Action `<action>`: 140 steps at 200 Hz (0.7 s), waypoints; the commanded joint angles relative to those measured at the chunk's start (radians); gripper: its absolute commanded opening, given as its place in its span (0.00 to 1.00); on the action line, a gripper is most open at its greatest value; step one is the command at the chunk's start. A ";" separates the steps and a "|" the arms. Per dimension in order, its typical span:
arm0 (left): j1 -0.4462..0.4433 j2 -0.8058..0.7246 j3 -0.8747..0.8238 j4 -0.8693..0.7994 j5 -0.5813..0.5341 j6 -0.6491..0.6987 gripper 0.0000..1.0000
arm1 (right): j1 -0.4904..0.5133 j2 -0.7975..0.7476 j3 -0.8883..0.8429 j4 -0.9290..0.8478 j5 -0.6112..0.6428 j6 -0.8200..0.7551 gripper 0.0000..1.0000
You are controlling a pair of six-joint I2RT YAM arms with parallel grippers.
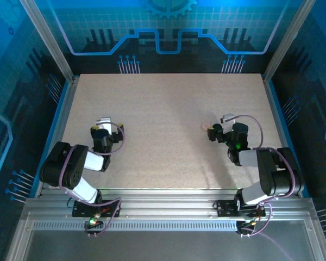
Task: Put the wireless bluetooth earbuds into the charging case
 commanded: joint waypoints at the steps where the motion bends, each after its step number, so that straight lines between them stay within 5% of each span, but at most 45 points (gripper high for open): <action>1: 0.030 -0.025 0.023 -0.038 0.052 -0.041 0.99 | -0.007 0.002 0.049 0.019 -0.017 -0.011 1.00; 140: 0.027 -0.024 0.032 -0.053 0.081 -0.025 0.99 | -0.029 0.008 0.057 0.013 -0.040 0.006 1.00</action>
